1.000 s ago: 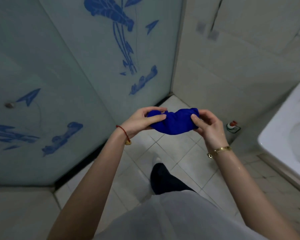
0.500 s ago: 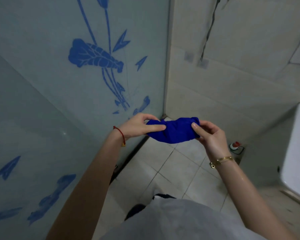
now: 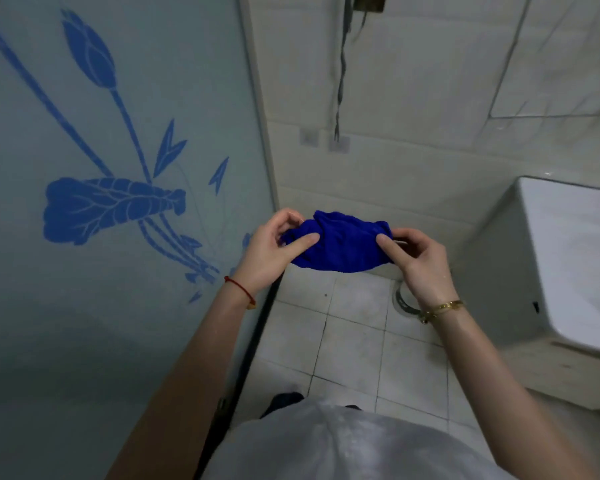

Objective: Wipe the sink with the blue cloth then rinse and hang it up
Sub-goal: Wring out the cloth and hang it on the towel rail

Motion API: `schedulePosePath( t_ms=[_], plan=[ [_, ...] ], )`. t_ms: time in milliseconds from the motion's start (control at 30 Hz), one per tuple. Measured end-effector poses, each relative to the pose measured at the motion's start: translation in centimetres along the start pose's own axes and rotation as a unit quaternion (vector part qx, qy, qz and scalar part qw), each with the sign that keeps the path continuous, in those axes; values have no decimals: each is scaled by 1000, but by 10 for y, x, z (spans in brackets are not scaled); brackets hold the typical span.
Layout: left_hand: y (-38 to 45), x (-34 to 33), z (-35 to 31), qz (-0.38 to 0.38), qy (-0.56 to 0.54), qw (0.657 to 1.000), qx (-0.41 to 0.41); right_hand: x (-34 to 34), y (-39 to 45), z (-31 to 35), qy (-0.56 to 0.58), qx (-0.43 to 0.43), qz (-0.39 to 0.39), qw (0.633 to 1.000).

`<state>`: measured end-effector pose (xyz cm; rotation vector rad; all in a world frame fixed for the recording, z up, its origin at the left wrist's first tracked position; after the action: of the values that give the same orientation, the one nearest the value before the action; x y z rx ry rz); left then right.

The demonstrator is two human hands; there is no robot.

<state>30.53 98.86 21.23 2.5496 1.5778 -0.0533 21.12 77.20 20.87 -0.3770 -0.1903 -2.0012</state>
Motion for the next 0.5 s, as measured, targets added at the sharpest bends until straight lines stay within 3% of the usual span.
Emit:
schedulePosePath(
  t_ms=[200, 367, 500],
  plan=[
    [30, 12, -15, 52, 36, 997, -42, -9, 8, 3, 15, -15, -78, 997],
    [41, 15, -20, 75, 10, 997, -30, -4, 7, 32, -162, 62, -188, 967],
    [51, 19, -28, 64, -38, 997, -39, -4, 11, 36, -128, 53, -177, 974]
  ],
)
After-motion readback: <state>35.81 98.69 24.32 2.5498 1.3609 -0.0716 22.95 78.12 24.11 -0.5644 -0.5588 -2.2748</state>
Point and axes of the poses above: each hand's wrist, its own y-axis towards the middle knuckle, its own x-axis out of the back of the hand, z = x × y, the point moved 9 cm from there along y, towards the middle knuckle, and after that the axes turned 15 degrees about -y, right-handed, at the moved point
